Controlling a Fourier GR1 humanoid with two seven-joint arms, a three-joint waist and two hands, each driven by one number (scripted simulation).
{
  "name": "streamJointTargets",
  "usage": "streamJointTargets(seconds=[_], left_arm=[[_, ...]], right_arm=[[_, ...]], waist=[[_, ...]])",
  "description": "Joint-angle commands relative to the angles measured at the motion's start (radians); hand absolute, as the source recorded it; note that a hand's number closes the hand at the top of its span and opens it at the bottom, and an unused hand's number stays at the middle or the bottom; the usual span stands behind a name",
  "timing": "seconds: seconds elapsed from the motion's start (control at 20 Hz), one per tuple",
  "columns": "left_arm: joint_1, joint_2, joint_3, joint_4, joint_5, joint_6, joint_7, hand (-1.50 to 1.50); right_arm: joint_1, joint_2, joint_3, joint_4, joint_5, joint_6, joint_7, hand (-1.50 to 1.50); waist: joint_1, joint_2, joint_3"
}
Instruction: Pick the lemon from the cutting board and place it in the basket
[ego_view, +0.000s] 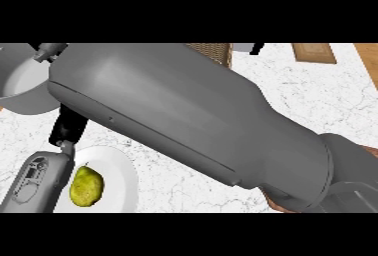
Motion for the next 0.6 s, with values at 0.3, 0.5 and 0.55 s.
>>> streamJointTargets(seconds=[0.3, 0.5, 0.55], left_arm=[[0.022, -0.013, -0.002, -0.024, -0.004, 0.001, -0.023, 0.00], [0.054, -0.041, -0.022, -0.072, -0.033, 0.044, -0.001, 0.00], [0.028, -0.027, -0.015, -0.084, -0.031, 0.038, 0.038, 0.00]], right_arm=[[-0.160, 0.010, -0.004, 0.350, -0.044, 0.112, 0.062, 1.50], [-0.112, 0.011, 0.020, 0.390, -0.045, 0.068, -0.016, 1.50], [-0.131, 0.011, -0.009, 0.408, -0.060, 0.103, -0.062, 1.50]], waist=[[-0.023, 0.013, 0.005], [-0.033, 0.011, 0.007], [-0.040, 0.010, 0.008]])
